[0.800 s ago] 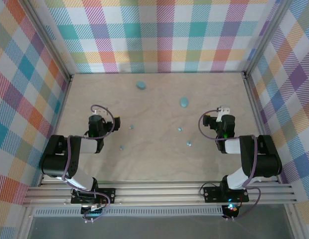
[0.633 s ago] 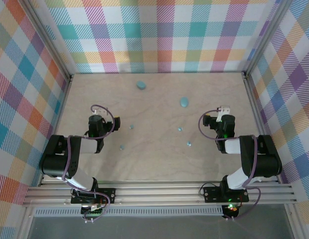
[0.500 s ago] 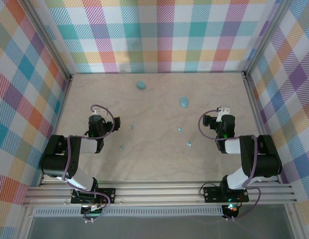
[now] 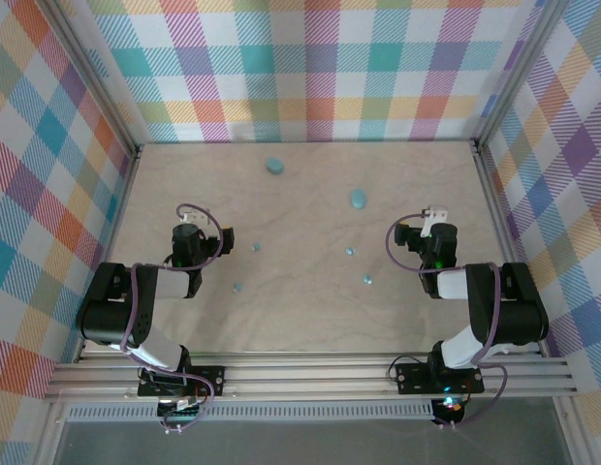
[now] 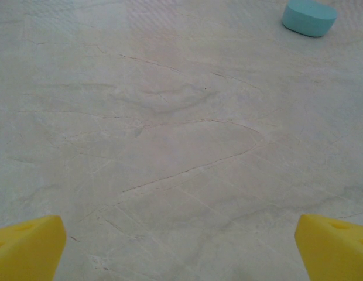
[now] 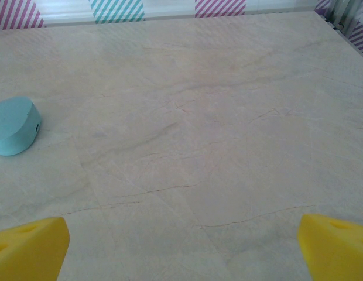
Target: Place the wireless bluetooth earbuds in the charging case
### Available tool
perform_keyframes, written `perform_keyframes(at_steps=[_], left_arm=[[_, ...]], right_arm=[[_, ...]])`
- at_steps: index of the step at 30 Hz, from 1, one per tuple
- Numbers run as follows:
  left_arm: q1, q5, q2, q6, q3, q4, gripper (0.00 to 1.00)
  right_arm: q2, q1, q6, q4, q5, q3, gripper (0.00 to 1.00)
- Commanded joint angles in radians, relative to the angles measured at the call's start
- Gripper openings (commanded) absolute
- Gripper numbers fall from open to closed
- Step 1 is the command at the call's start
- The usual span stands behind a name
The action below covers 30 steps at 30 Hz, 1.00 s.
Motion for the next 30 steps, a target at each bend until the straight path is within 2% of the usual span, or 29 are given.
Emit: perform_keyframes(at_steps=[1, 10, 16, 21, 26, 30], left_arm=[[0.01, 0.013, 0.001, -0.012, -0.006, 0.04, 1.0], [0.021, -0.002, -0.008, -0.027, 0.009, 0.003, 1.0], [0.02, -0.063, -0.096, -0.068, 0.244, -0.452, 1.0], [0.02, -0.023, -0.103, -0.185, 0.436, -0.655, 1.0], [-0.003, 0.013, 0.059, -0.374, 0.745, -0.937, 0.91], [-0.08, -0.021, 0.252, -0.451, 1.032, -1.156, 0.83]], right_arm=[[-0.004, -0.001, 0.015, 0.019, -0.013, 0.013, 1.0], [-0.004, -0.001, 0.015, 0.018, -0.014, 0.013, 1.0], [-0.018, -0.001, 0.01, -0.012, -0.022, 0.022, 1.0], [-0.156, 0.001, 0.003, -0.316, -0.029, 0.13, 1.0], [-0.246, 0.001, 0.113, -0.501, 0.001, 0.218, 1.0], [-0.242, 0.003, 0.178, -0.645, -0.042, 0.315, 1.0]])
